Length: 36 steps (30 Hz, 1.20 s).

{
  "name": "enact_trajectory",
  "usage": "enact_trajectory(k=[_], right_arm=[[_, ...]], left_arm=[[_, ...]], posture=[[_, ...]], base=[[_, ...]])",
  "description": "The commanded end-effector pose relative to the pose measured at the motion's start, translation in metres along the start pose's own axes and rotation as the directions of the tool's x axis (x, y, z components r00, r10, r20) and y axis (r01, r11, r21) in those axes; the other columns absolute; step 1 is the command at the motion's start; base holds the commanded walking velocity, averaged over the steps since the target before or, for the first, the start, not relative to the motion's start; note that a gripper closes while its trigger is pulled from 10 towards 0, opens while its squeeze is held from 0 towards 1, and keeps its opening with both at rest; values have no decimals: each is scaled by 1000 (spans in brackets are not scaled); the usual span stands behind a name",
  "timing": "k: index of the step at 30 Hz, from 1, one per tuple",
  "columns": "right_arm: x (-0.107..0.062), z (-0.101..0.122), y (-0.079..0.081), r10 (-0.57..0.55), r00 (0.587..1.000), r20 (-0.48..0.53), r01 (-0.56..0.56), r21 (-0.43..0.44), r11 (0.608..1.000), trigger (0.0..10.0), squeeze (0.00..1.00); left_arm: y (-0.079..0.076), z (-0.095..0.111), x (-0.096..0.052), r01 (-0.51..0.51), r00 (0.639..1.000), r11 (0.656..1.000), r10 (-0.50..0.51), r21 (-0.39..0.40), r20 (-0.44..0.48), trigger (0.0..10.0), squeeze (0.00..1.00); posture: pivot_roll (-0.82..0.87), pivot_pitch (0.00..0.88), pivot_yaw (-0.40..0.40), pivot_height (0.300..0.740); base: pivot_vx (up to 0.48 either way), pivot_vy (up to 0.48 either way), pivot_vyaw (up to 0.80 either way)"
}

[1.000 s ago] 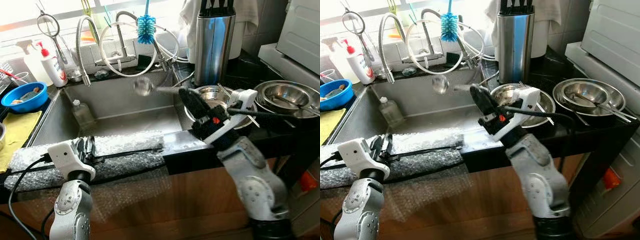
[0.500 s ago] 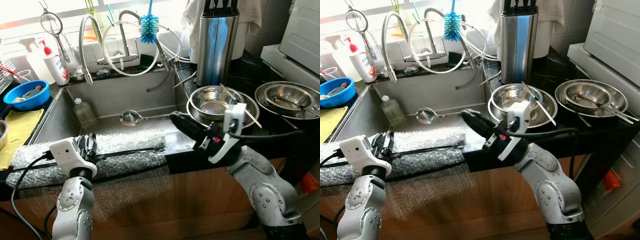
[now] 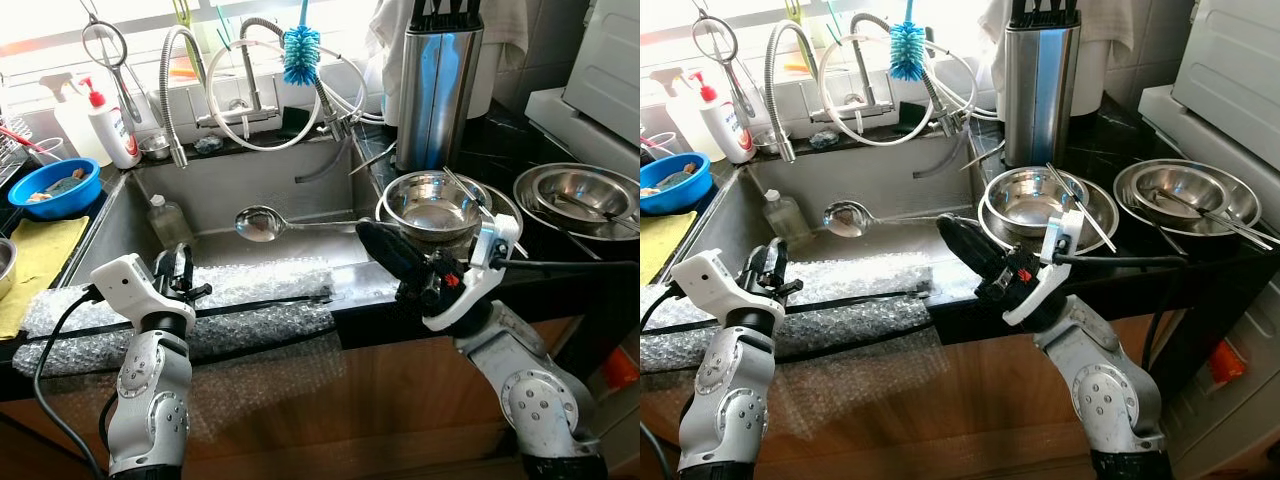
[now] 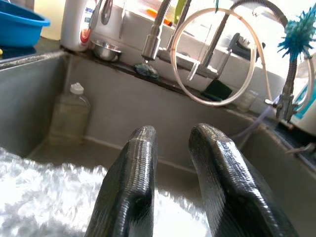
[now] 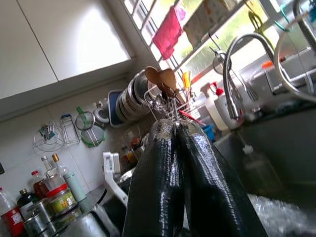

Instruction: Kitchen organization

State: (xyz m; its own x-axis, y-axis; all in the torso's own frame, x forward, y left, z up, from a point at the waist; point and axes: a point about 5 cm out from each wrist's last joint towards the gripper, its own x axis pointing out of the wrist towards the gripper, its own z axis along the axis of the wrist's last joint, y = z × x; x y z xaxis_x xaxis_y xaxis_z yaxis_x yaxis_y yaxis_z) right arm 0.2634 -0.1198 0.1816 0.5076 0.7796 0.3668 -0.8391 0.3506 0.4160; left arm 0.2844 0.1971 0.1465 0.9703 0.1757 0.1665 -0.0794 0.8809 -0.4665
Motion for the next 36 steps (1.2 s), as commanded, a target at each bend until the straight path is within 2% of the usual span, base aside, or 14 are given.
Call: enact_trajectory(k=[1, 4, 7, 11, 12, 17, 23, 25, 29, 30, 33, 34, 36], right_arm=[[1, -2, 3, 27, 1000, -9, -27, 15, 1000, 10000, 0], [-2, -8, 5, 44, 998, -39, -42, 34, 999, 10000, 0], [-3, -9, 5, 44, 998, -43, -43, 42, 998, 10000, 0], [-14, -18, 5, 45, 995, -94, -39, 69, 997, 10000, 0], [-20, -20, -1, 1, 995, -99, 5, 59, 998, 10000, 0], [-24, -19, -6, -30, 996, -83, 35, 62, 997, 10000, 0], [-26, -18, -7, -45, 996, -77, 49, 41, 998, 10000, 0], [-25, -17, -7, -47, 996, -71, 50, 39, 998, 10000, 0], [-23, -11, -10, -68, 997, -37, 69, 16, 997, 10000, 0], [-22, -8, -11, -74, 997, -24, 74, 13, 997, 10000, 0], [-20, -1, -14, -77, 997, 7, 77, 12, 997, 10000, 0], [-20, -1, -14, -77, 997, 7, 77, 12, 997, 10000, 0], [-19, 1, -12, -63, 998, 5, 63, 7, 998, 10000, 0]], left_arm=[[1, 4, 3, 1, 1000, 1000, -1, -32, 4, 10000, 0], [4, 4, 3, 4, 1000, 997, -5, -73, -14, 10000, 0], [4, 4, 3, 9, 1000, 997, -11, -71, -18, 10000, 0], [6, 4, 2, 27, 999, 997, -29, -70, -31, 10000, 0], [6, 4, 1, 30, 999, 997, -33, -73, -35, 10000, 0], [7, 4, 1, 41, 998, 995, -45, -90, -45, 10000, 0], [18, 7, 4, 0, 1000, 982, -4, -191, -23, 10000, 0], [17, 9, 4, 12, 1000, 976, -17, -217, -18, 10000, 0], [9, 15, 6, 77, 996, 936, -84, -344, -4, 10000, 39], [8, 16, 6, 99, 994, 937, -107, -335, -6, 10000, 0], [0, 20, 8, 210, 973, 940, -227, -270, -32, 10000, 0], [0, 20, 8, 210, 973, 940, -227, -270, -32, 10000, 0], [-3, 24, 9, 308, 941, 915, -333, -262, -56, 10000, 0]], posture=[[-97, 0, 141, 740], [-97, 0, 145, 740], [-97, 0, 145, 740], [-93, 0, 145, 740], [-92, 0, 145, 740], [-92, 0, 149, 740], [-102, 0, 156, 740], [-99, 0, 155, 740], [-96, 0, 155, 740], [-97, 0, 155, 740], [-99, 0, 154, 740], [-99, 0, 154, 740], [-98, 0, 151, 740]], base=[[0, 0, 0], [0, 0, 0], [0, 0, 0], [0, 0, 0], [0, 0, 0], [0, 0, 0], [0, 0, 0], [0, 0, 0], [0, 0, 0], [0, 0, 0], [0, 0, 0], [0, 0, 0], [0, 0, 0]])
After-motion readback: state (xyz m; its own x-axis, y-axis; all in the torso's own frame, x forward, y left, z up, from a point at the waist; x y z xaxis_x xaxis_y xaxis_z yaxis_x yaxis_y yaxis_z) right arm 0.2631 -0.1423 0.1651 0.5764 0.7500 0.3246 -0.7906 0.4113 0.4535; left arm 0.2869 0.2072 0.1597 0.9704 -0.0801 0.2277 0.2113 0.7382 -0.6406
